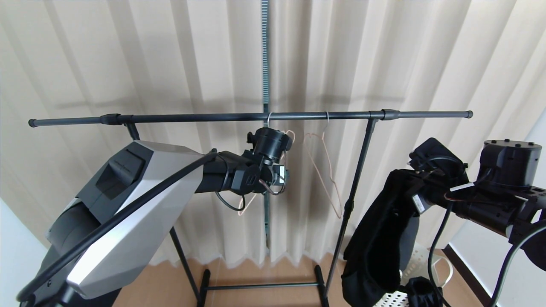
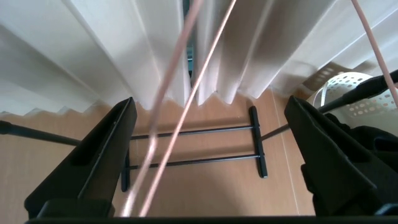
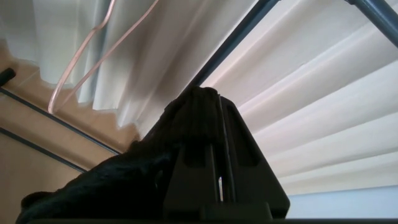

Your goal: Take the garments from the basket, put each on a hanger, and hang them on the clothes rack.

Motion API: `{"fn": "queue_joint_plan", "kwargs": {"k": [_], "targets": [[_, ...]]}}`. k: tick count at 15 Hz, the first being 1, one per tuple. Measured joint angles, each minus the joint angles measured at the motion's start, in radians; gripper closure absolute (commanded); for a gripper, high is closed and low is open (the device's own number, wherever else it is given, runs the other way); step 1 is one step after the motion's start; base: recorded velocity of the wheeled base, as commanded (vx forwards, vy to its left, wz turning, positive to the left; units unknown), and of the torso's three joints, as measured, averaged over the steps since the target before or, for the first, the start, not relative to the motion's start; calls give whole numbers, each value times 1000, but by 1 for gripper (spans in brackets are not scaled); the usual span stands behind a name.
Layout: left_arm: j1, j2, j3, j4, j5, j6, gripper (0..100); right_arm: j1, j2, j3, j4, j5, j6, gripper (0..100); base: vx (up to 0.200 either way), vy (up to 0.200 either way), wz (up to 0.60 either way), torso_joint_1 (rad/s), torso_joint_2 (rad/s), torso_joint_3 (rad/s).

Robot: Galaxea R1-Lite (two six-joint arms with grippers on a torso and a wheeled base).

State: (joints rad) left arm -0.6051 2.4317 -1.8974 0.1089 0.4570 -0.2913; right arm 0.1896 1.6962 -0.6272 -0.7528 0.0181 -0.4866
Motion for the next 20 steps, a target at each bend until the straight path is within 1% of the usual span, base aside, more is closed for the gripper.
{"fn": "queue_joint_plan", "kwargs": {"k": [5, 6, 12, 15, 18, 20], "targets": [[1, 6, -2, 0, 2, 1, 0, 0, 1, 0, -1, 0, 0, 100, 0, 0, 0, 0, 0, 0], [3, 11, -2, 0, 7, 1, 100, 0, 1, 0, 0, 0, 0, 100, 0, 0, 0, 0, 0, 0], [4, 32, -6, 0, 15, 2, 100, 0, 1, 0, 0, 0, -1, 100, 0, 0, 0, 0, 0, 0], [14, 34, -34, 1, 20, 3, 100, 0, 1, 0, 0, 0, 0, 100, 0, 0, 0, 0, 0, 0], [21, 7, -57, 3, 26, 21, 100, 0, 1, 0, 0, 0, -1, 100, 0, 0, 0, 0, 0, 0], [12, -28, -36, 2, 26, 32, 100, 0, 1, 0, 0, 0, -1, 100, 0, 0, 0, 0, 0, 0]]}}
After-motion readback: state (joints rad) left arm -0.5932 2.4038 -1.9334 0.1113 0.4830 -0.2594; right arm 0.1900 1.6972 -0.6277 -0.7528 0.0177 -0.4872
